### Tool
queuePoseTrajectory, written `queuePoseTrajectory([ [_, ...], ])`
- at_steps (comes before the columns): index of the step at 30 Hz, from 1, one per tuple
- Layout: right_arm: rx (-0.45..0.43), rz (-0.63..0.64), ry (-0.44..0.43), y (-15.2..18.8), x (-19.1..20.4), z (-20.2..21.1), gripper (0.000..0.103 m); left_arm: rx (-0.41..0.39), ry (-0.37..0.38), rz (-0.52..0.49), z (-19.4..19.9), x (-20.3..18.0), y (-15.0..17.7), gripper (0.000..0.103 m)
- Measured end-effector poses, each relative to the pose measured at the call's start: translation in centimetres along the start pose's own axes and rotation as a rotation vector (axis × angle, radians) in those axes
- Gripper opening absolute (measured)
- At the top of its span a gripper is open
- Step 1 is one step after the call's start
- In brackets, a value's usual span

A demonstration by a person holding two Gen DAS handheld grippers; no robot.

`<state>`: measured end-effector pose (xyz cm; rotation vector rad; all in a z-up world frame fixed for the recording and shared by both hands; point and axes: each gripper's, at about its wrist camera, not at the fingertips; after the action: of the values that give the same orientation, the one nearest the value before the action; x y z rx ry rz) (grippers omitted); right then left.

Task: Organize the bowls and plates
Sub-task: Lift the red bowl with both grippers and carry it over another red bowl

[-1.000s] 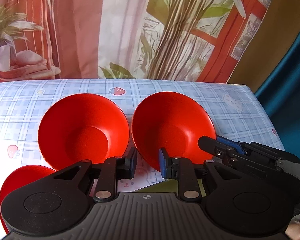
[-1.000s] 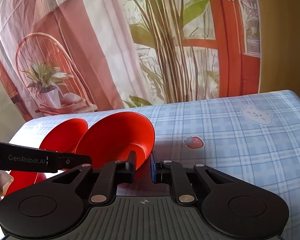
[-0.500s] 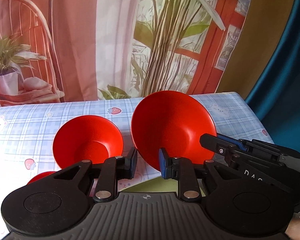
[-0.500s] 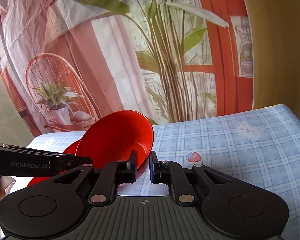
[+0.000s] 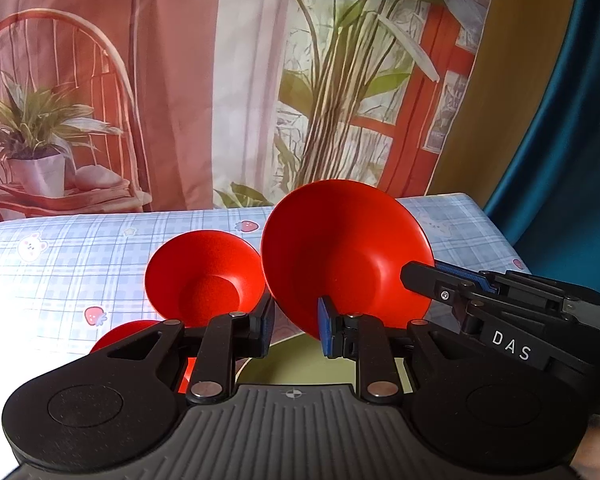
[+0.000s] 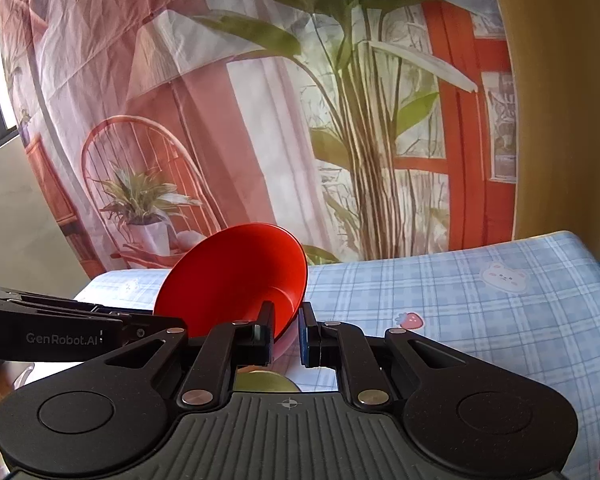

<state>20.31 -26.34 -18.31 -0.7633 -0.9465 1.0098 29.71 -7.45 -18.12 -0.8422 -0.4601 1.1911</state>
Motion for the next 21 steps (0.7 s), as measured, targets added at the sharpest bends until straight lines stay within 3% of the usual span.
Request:
queuePoseTrajectory([
  [21, 0.049, 0.098, -0.038, 1.2, 7.4, 0.6, 0.012, -0.050, -0.008, 0.080, 5.2, 5.4, 3.3, 0.025],
])
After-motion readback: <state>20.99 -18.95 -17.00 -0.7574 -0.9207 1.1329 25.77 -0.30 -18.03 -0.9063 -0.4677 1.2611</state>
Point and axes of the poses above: each gripper's, at about its wrist camera, not at the fingertips, and z roughly against the way its jaws point, x to its left, y to its underside, and after that the axes turned 6 degrees about -x, right-handed
